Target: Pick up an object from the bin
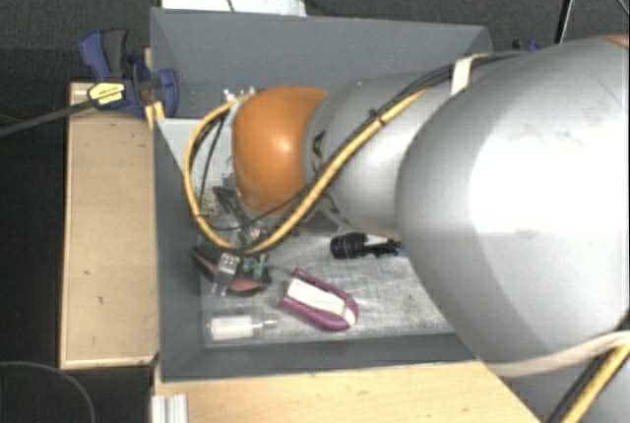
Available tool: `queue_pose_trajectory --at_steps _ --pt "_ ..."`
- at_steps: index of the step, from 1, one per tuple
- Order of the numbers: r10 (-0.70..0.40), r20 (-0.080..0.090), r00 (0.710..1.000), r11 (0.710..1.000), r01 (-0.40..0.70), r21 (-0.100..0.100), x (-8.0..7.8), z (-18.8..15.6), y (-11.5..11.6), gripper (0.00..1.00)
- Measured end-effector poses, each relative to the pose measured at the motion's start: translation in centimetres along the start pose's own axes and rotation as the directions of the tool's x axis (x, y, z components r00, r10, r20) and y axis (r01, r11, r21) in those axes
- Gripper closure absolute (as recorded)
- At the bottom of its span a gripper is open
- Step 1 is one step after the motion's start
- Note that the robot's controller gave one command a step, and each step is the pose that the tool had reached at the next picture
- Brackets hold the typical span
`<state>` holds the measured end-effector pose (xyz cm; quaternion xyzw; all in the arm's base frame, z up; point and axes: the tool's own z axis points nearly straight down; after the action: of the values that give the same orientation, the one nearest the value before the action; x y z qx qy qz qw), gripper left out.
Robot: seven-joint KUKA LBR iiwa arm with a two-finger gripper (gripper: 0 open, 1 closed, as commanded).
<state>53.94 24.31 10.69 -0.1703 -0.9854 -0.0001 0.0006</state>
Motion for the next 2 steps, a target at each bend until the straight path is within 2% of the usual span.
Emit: queue_pose_trajectory --at_steps 1,2 --pt "0.116 -0.001 0.993 0.993 -0.116 0.0 1.0 3.62 0.95 0.0" --pt "0.118 0.0 0.993 0.993 -0.118 0.0 0.99 3.57 0.96 0.0"
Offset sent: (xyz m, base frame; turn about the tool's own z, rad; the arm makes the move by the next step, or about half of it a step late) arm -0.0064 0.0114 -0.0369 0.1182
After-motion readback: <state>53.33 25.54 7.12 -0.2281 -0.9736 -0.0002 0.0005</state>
